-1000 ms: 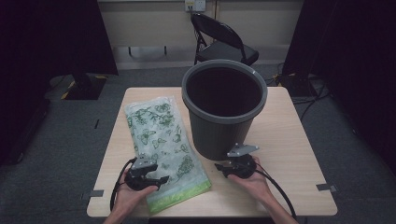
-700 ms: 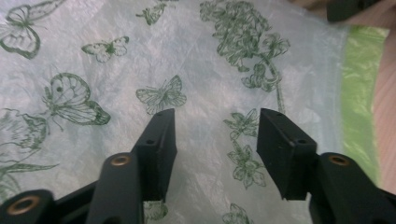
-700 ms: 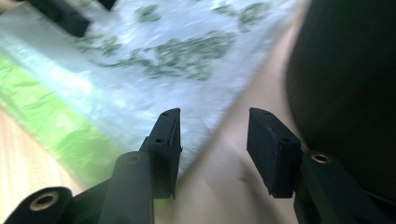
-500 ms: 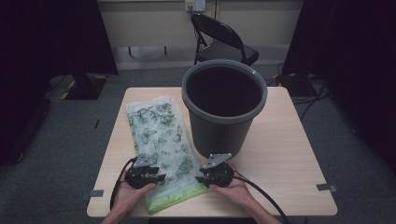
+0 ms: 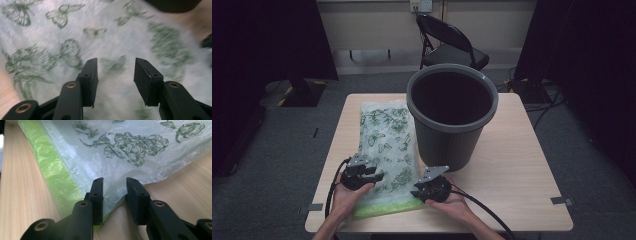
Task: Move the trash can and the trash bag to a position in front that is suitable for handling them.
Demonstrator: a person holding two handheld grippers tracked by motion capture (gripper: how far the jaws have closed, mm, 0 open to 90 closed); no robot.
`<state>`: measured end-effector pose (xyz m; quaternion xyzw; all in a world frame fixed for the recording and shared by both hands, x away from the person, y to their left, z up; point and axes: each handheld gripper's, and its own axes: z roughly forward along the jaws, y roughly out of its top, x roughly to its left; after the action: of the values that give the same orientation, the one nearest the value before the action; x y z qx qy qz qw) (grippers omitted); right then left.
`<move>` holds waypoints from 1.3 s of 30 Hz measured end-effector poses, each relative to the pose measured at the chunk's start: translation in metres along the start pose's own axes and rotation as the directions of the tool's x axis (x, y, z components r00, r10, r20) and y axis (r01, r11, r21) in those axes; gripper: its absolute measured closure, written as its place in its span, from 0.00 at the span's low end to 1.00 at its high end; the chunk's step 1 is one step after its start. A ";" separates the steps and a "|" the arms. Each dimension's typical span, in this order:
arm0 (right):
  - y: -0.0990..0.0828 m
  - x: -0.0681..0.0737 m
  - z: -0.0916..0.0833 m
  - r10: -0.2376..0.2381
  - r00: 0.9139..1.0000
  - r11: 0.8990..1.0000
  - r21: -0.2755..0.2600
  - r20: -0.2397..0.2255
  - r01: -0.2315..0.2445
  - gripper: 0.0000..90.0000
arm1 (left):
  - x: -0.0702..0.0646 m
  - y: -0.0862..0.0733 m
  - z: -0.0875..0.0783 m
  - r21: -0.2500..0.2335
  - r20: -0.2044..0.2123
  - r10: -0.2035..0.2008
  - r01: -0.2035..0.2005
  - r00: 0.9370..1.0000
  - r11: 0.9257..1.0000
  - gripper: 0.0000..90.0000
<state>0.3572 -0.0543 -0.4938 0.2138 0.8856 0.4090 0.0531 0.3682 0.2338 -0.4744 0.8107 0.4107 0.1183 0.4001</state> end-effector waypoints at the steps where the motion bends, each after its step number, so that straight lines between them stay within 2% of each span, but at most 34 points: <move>1: 0.001 0.001 0.001 0.000 1.000 1.000 -0.003 -0.004 0.000 0.76 | -0.004 0.001 -0.002 -0.002 0.011 0.006 -0.006 1.000 1.000 0.60; 3: 0.002 0.003 0.004 -0.001 1.000 1.000 -0.002 -0.011 0.001 0.76 | -0.011 0.001 -0.002 -0.003 0.028 0.030 -0.030 0.999 1.000 0.60; 5: 0.004 0.006 0.007 0.001 1.000 1.000 -0.007 -0.017 -0.001 0.76 | -0.014 0.002 -0.001 0.004 0.031 0.033 -0.033 0.999 0.999 0.58; 6: 0.005 0.006 0.009 -0.001 1.000 1.000 -0.011 -0.020 0.001 0.76 | -0.018 0.004 0.001 0.004 0.046 0.050 -0.051 0.998 0.999 0.58; 11: 0.011 0.008 0.014 0.001 1.000 1.000 -0.023 -0.031 -0.001 0.76 | -0.022 0.010 0.004 -0.003 0.051 0.056 -0.056 0.997 0.998 0.55; 15: 0.021 0.011 0.021 -0.012 0.999 1.000 -0.028 -0.051 0.011 0.73 | -0.022 0.009 0.006 -0.002 0.048 0.053 -0.053 0.997 0.999 0.51; 20: 0.021 0.009 0.015 -0.003 0.999 0.999 -0.043 -0.043 0.001 0.66 | -0.023 0.008 0.010 0.009 0.064 0.056 -0.057 0.996 0.998 0.48; 22: 0.019 0.008 0.008 -0.008 1.000 0.999 -0.043 -0.027 0.007 0.61 | -0.024 0.009 0.012 0.004 0.077 0.054 -0.054 0.996 0.999 0.47; 23: 0.016 0.005 -0.002 -0.006 1.000 0.999 -0.047 -0.010 0.006 0.55 | -0.026 0.010 0.015 -0.003 0.089 0.044 -0.044 0.995 0.999 0.44; 25: 0.011 0.000 -0.015 0.015 1.000 0.998 -0.067 0.001 -0.015 0.51 | -0.028 0.013 0.017 -0.004 0.093 0.026 -0.026 0.995 1.000 0.41; 28: 0.002 -0.011 -0.034 0.045 0.998 0.995 -0.095 0.031 -0.042 0.46 | -0.030 0.017 0.020 -0.013 0.088 0.021 -0.019 0.996 1.000 0.37; 29: -0.001 -0.014 -0.040 0.056 0.998 0.994 -0.098 0.038 -0.052 0.44 | -0.031 0.019 0.021 -0.022 0.093 0.007 -0.005 0.996 1.000 0.35; 33: -0.013 -0.023 -0.062 0.083 0.994 0.992 -0.101 0.064 -0.077 0.37 | -0.036 0.027 0.023 -0.043 0.124 0.025 -0.020 0.992 0.999 0.27; 35: -0.018 -0.027 -0.073 0.077 0.994 0.993 -0.095 0.080 -0.070 0.37 | -0.042 0.041 0.026 -0.070 0.135 0.026 -0.017 0.991 0.997 0.24; 37: -0.020 -0.030 -0.079 0.083 0.992 0.992 -0.098 0.094 -0.074 0.36 | -0.043 0.045 0.028 -0.074 0.133 0.026 -0.016 0.991 0.997 0.23; 39: -0.025 -0.040 -0.097 0.120 0.985 0.987 -0.123 0.121 -0.105 0.38 | -0.046 0.056 0.034 -0.090 0.147 0.028 -0.015 0.989 0.996 0.22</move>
<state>0.3590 -0.1539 -0.4512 0.2858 0.8415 0.4476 0.0988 0.3886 0.1611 -0.4481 0.8030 0.3654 0.0804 0.4639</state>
